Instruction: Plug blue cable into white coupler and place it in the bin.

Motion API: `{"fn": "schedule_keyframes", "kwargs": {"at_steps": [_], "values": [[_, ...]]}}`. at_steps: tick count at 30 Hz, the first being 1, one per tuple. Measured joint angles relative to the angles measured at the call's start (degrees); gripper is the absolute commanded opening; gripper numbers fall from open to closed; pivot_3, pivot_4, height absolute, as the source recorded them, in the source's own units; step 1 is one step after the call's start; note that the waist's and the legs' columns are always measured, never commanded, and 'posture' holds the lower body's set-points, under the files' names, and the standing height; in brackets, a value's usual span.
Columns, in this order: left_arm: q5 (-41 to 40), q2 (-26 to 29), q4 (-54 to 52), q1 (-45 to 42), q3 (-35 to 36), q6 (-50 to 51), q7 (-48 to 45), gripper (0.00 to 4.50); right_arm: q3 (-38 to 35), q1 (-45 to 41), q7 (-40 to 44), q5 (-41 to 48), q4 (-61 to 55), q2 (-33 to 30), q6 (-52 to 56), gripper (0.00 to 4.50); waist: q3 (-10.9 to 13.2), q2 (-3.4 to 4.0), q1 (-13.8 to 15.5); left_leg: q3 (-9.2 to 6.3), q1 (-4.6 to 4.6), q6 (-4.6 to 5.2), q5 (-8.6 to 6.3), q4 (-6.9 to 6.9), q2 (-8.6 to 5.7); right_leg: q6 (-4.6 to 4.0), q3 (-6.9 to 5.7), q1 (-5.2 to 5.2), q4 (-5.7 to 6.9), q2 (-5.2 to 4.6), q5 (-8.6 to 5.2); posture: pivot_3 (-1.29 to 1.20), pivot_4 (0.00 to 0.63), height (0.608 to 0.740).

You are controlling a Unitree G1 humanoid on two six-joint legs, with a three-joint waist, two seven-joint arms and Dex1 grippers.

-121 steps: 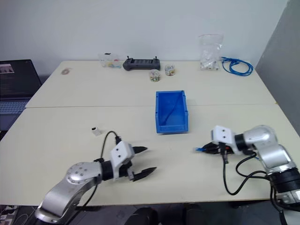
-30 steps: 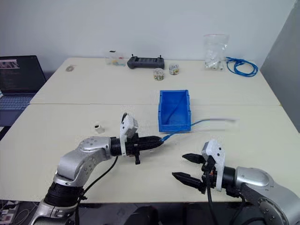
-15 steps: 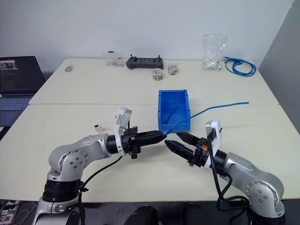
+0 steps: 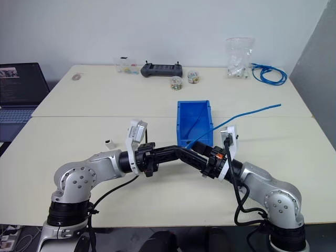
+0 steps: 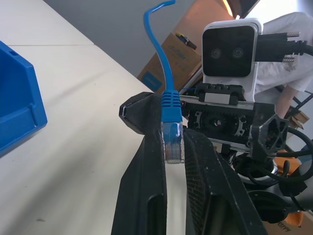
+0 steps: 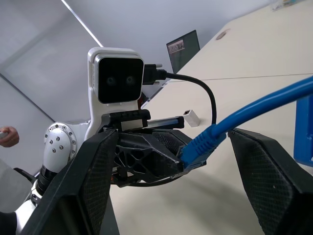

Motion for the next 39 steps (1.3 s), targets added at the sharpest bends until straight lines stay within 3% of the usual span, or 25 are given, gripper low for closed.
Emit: {"fn": "schedule_keyframes", "kwargs": {"at_steps": [2,8,16,28,30,39], "values": [[-0.6,0.1,0.0,0.0,0.2,0.0,0.4,0.23,-0.2,-0.2,0.1,0.6,0.9,-0.1,-0.1,3.31,0.0,0.0,0.0,0.0,0.0,0.01,0.0,0.0,0.0,0.0,0.0,0.0,0.01,0.0,0.0,0.0,0.15,0.74],[-2.3,0.9,-0.3,0.0,0.5,0.2,1.2,0.23,-0.4,-0.2,0.0,3.1,1.7,-0.1,-0.1,1.77,0.0,0.0,0.0,0.01,-0.01,0.01,0.0,0.0,0.0,0.0,0.01,-0.01,0.0,0.0,0.0,0.0,0.15,0.74],[-4.3,1.9,-1.6,0.7,1.0,0.6,1.3,0.23,-0.8,-0.3,-0.3,6.3,3.3,-1.0,-0.8,0.31,0.0,0.01,0.0,0.03,-0.01,0.04,-0.02,0.0,0.0,0.0,0.03,-0.01,0.0,0.0,0.0,0.0,0.15,0.74],[-4.8,2.6,-3.1,1.3,0.7,0.3,1.2,0.23,-0.3,-0.6,-0.6,10.7,3.5,-4.5,-0.7,0.2,0.0,0.01,0.0,0.03,-0.01,0.05,-0.03,-0.01,0.0,0.0,0.02,-0.01,-0.01,0.0,0.0,0.0,0.15,0.74],[-3.9,2.7,-3.7,1.7,0.3,-0.9,1.0,0.93,-0.3,-0.7,-0.6,11.0,3.5,-4.7,-0.8,0.19,0.0,0.01,0.0,0.04,-0.01,0.05,-0.03,-0.01,0.0,0.0,0.03,-0.01,-0.01,0.0,0.0,0.0,0.15,0.74],[4.8,3.8,-5.7,3.6,-2.6,-8.5,1.1,2.71,0.0,-0.7,-1.1,10.3,3.7,-5.8,-1.3,0.18,0.0,0.01,0.0,0.04,-0.03,0.05,-0.03,-0.04,0.01,0.0,0.04,-0.02,-0.04,0.0,0.0,0.0,0.15,0.74]]}}
